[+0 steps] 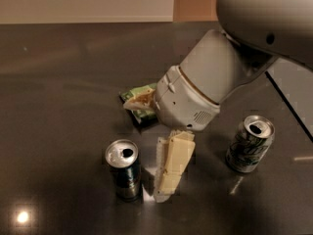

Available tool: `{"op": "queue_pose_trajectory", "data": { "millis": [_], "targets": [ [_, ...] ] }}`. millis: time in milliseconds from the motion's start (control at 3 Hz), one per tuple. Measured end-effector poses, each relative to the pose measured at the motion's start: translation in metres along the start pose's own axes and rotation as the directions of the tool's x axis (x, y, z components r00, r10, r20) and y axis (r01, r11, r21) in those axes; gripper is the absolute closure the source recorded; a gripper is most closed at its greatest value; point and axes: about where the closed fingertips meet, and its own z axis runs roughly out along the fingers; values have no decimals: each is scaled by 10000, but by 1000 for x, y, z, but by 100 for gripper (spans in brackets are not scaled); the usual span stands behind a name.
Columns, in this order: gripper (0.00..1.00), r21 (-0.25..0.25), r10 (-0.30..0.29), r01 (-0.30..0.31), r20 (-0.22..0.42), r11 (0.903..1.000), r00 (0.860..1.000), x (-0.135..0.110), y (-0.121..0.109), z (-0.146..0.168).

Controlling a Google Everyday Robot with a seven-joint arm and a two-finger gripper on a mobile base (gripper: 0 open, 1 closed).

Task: Pick redbull can

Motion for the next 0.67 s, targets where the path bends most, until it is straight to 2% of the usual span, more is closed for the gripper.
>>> {"op": "queue_pose_trajectory", "data": {
  "millis": [667],
  "targets": [
    [0,-628,-591,613,366,9961,9976,-16,13,30]
  ]
}}
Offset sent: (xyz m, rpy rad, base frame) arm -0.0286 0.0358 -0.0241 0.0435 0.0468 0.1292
